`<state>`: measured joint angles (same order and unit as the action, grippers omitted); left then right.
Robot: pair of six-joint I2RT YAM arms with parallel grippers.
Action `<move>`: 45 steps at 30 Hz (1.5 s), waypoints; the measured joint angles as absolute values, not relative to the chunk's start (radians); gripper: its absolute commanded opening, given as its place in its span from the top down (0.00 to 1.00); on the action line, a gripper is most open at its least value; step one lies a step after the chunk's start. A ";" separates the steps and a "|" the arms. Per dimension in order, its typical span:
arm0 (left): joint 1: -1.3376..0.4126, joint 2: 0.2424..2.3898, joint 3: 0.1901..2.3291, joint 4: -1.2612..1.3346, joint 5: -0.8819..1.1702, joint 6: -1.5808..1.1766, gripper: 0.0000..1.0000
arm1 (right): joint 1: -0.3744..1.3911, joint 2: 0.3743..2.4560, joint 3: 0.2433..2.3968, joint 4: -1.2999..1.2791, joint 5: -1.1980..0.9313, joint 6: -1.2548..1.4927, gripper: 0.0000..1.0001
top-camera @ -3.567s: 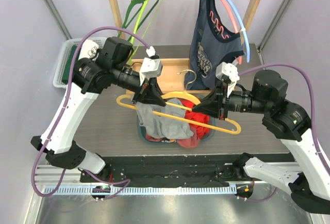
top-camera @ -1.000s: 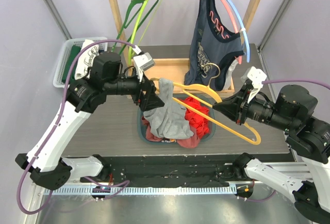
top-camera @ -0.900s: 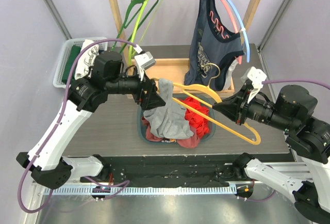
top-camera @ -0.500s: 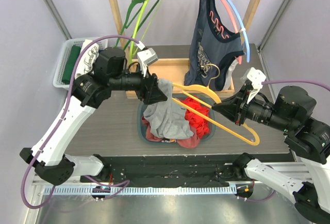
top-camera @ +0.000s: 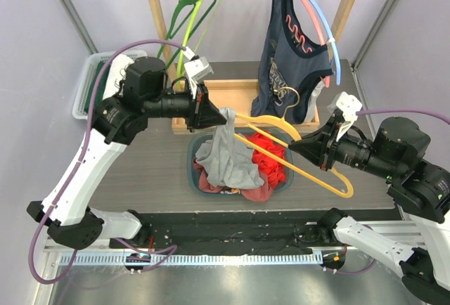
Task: Remove the tank top from the hanger
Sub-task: Remove the tank top from the hanger, then place the tank top in the bin.
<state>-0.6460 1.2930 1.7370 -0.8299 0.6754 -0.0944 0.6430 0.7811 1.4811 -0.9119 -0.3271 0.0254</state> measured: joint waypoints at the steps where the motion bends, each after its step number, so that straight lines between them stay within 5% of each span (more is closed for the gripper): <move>1: -0.646 1.299 1.755 -0.831 0.677 -0.093 1.00 | 0.643 0.781 1.481 -0.912 -0.327 0.025 0.99; 14: -0.646 1.383 2.103 -0.838 0.647 -0.031 1.00 | 0.643 0.668 1.565 -1.038 -0.255 0.050 0.99; 27: -0.649 1.433 2.128 -0.826 0.562 0.005 1.00 | 0.643 0.541 1.703 -1.180 -0.114 0.079 0.99; 45: -0.793 1.470 2.263 -0.923 0.794 0.125 1.00 | 0.643 0.615 1.491 -1.134 -0.020 0.073 0.99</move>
<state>-0.7925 1.4700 2.2635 -0.9226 0.7944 0.1253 0.6430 0.6151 1.4910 -1.1339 -0.0200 0.0731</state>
